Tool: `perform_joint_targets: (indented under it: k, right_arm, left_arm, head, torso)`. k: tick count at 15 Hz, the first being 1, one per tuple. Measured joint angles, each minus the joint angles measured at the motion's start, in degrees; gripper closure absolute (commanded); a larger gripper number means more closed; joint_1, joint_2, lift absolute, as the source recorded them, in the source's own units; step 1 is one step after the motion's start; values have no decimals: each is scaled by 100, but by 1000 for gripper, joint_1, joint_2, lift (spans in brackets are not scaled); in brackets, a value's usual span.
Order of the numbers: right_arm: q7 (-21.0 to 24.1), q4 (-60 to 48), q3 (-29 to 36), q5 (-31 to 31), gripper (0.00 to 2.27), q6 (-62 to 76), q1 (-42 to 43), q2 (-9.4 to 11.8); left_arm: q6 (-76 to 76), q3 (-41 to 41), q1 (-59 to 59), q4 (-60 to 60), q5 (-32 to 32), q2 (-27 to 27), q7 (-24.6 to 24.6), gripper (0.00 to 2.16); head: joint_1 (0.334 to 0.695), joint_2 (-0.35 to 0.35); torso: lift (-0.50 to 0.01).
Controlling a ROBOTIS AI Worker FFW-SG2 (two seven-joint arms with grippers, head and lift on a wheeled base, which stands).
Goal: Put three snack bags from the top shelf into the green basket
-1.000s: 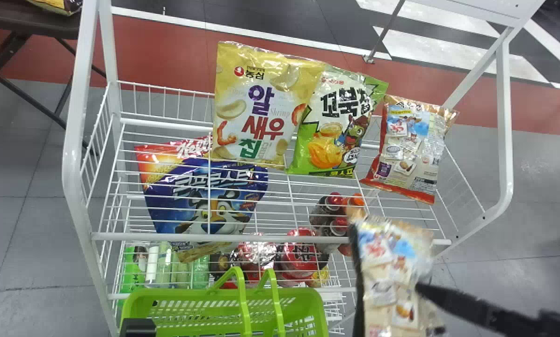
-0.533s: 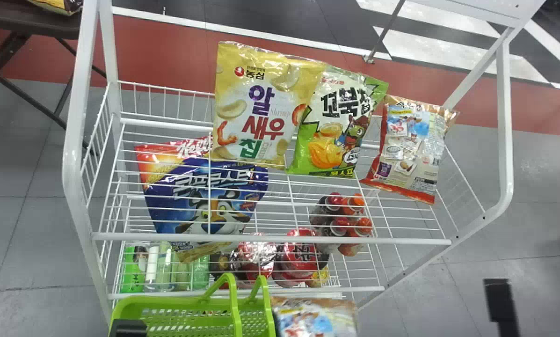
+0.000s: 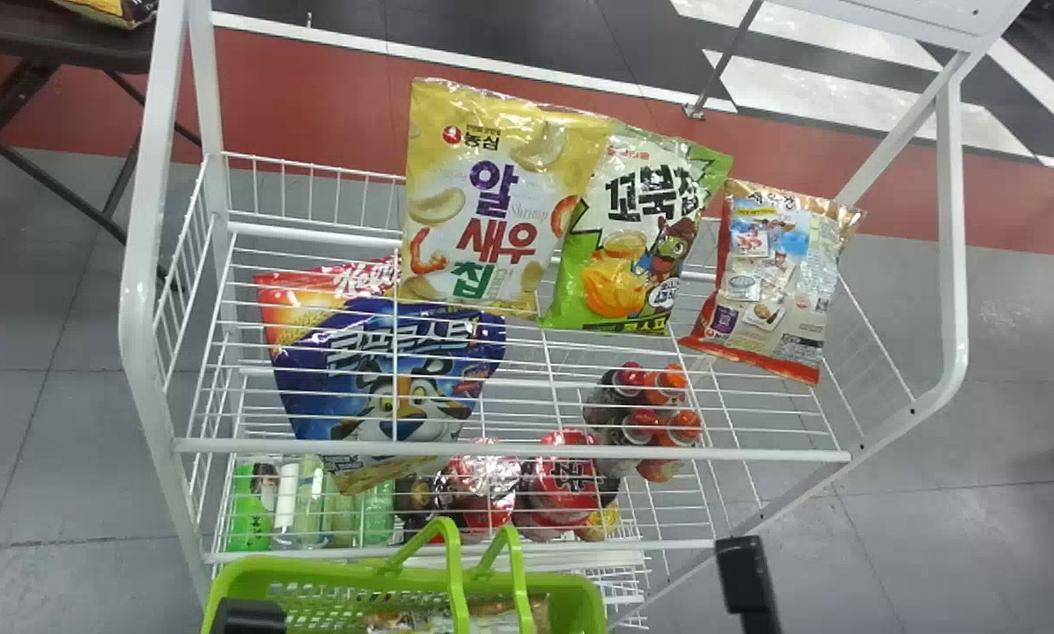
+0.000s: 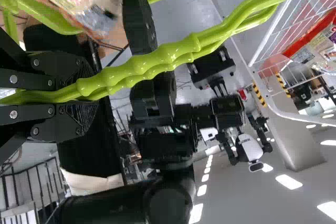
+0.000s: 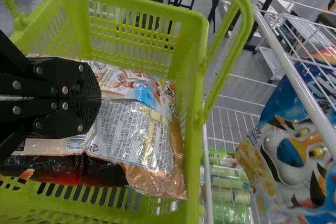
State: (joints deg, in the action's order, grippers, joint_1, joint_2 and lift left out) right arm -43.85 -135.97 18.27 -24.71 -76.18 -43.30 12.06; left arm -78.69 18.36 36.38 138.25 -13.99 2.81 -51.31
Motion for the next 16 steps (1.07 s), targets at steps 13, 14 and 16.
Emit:
perform_joint_targets:
  k: [13,14,16]
  right_arm:
    - [-18,-145,561,-195,90,949,111,-33]
    - [15,-253,775,-330,97,1393,107,-114]
    - [410,-331,1023,-483,97,2548,136,-215]
  left_arm:
    - [50,-23,27,-43,-16,-9,-28,2017]
    - [68,-28,33,-47,-16,-9,-33,2017]
    - [143,-34,59,-56,-16,-9,-53,2017]
  head:
    - [695,-350]
    - [695,-350]
    - [695,-350]
  torso:
    - [-47]
    - [-47]
    - [-47]
